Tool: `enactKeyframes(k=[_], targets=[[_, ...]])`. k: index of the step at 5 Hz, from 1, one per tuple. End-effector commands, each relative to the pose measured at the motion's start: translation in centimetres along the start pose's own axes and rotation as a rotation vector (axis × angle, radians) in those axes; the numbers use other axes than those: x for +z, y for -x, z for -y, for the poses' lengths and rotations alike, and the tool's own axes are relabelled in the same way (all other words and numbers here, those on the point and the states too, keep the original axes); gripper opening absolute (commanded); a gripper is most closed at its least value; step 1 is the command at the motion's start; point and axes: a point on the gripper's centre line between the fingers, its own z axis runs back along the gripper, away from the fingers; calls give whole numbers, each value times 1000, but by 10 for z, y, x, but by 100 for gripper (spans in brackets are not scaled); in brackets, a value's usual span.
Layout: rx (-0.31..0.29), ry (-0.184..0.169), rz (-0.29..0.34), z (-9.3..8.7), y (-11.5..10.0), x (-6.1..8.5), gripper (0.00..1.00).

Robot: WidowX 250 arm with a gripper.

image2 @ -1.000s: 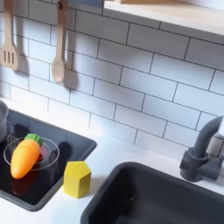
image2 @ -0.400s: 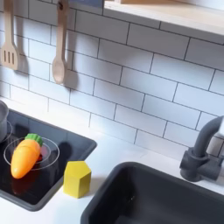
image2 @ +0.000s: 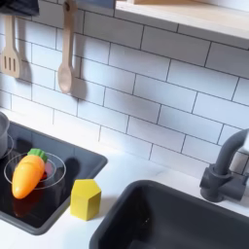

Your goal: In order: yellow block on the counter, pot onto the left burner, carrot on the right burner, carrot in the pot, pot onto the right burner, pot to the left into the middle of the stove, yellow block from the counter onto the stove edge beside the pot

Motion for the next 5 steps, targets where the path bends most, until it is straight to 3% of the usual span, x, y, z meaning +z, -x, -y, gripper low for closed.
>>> enactKeyframes(k=[1,3,4,5], targets=[[-62,-112,-321,-9,48,1,0],[-193,-247,-617,-29,102,-17,0],[-230,-290,-727,-41,133,-26,0],[-245,-293,-793,-43,153,-30,0]])
